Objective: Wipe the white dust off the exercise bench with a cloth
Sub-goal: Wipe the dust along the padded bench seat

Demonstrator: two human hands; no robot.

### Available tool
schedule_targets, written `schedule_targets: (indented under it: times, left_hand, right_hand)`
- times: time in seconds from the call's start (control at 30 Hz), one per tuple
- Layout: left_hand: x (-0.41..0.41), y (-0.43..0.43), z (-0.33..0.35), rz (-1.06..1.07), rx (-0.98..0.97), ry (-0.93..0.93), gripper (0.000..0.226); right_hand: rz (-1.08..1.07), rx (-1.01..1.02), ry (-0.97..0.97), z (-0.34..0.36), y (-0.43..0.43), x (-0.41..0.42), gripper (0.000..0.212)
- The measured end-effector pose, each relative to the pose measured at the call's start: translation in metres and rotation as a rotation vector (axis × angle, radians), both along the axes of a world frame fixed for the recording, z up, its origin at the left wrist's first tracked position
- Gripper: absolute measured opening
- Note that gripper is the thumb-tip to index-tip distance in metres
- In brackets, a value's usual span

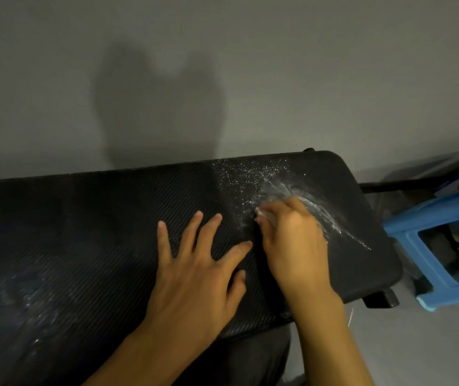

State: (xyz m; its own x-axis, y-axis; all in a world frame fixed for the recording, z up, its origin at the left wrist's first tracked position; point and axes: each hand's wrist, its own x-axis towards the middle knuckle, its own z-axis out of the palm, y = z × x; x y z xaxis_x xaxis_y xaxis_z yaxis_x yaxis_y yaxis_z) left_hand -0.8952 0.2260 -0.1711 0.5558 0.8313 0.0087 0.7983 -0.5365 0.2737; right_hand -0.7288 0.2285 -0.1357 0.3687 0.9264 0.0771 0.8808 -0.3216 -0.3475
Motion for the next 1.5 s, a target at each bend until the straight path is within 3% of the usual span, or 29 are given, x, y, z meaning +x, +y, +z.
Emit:
schedule_targets:
  times: [0.07, 0.23, 0.4, 0.57, 0.73, 0.93, 1.13, 1.33, 1.5]
  left_hand:
    - [0.0, 0.001, -0.004, 0.009, -0.001, -0.016, 0.045]
    - [-0.005, -0.001, -0.012, 0.012, 0.012, -0.037, 0.047]
    - [-0.005, -0.002, -0.011, 0.038, 0.008, -0.051, 0.051]
    - [-0.003, -0.001, -0.01, 0.089, 0.002, -0.062, 0.055]
    - [-0.001, 0.0, -0.009, 0.105, 0.015, -0.042, 0.063]
    - [0.0, 0.002, -0.009, 0.113, 0.004, -0.049, 0.071]
    - [-0.001, 0.002, -0.007, 0.099, -0.003, 0.001, 0.073]
    - [-0.001, 0.003, -0.007, 0.101, -0.005, -0.008, 0.075]
    - [-0.002, 0.002, -0.007, 0.096, 0.002, -0.008, 0.077]
  right_hand:
    - [0.065, -0.023, -0.04, -0.001, 0.008, -0.004, 0.022]
    - [0.145, -0.003, 0.265, -0.003, -0.021, 0.004, 0.015]
    - [0.123, 0.032, 0.122, -0.004, 0.012, -0.008, 0.021]
    - [0.163, -0.036, 0.287, -0.002, -0.014, -0.004, 0.01]
    - [0.069, 0.024, 0.096, -0.004, 0.014, 0.004, 0.017]
    - [0.134, -0.017, 0.269, -0.003, -0.021, -0.004, 0.013]
    - [0.07, 0.059, 0.075, -0.008, 0.029, -0.006, 0.019]
    - [0.137, -0.015, 0.272, -0.004, -0.01, -0.008, 0.012]
    - [0.087, 0.066, 0.081, -0.008, 0.036, -0.012, 0.021]
